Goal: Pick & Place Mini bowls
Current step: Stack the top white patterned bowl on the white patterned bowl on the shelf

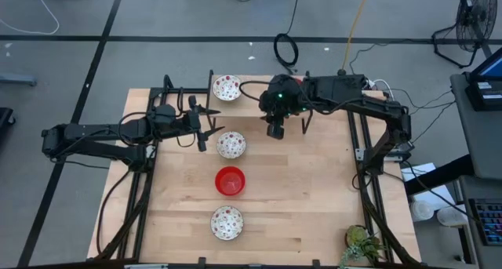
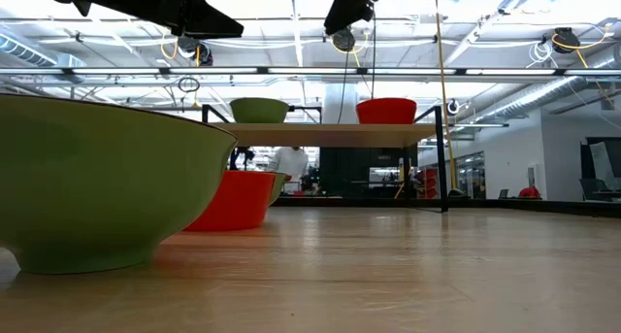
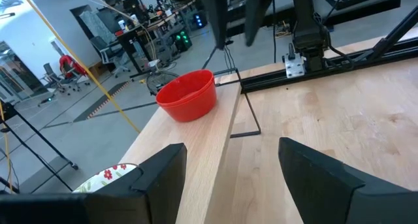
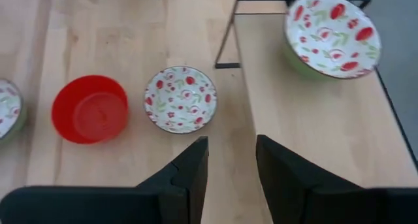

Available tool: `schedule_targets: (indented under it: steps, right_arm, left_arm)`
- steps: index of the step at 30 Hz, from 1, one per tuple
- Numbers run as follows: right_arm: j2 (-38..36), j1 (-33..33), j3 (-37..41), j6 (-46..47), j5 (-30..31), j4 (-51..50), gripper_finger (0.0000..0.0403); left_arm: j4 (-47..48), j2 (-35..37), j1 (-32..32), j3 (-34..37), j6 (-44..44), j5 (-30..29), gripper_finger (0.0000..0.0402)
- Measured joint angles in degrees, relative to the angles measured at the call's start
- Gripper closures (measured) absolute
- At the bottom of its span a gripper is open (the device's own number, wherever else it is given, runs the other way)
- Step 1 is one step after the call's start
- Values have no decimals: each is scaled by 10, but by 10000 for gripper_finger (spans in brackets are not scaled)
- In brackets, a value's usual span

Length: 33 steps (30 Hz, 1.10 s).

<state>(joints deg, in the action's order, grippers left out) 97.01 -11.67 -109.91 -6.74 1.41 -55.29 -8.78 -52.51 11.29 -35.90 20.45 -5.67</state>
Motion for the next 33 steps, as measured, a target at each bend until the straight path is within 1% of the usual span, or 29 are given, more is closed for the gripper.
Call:
schedule_targets:
  steps: [16,21,23,26,28,30,33]
  right_arm:
    - [0,66,0,1,0,0,287]
    - [0,84,0,27,-1,-9,287]
    - [0,92,9,30,-6,2,287]
    - [-26,107,51,29,-34,43,287]
    - [-53,114,94,20,-45,95,287]
    - [-94,121,152,15,-41,143,287]
    - [-150,122,252,12,6,202,287]
  left_arm:
    - [0,0,0,0,-2,0,156]
    - [0,0,0,0,-13,2,156]
    - [-1,0,0,0,-16,11,156]
    - [-3,0,0,0,-31,34,156]
    - [-6,0,0,0,-48,50,156]
    - [-5,0,-1,0,-70,60,156]
    - [0,0,-5,0,-109,62,156]
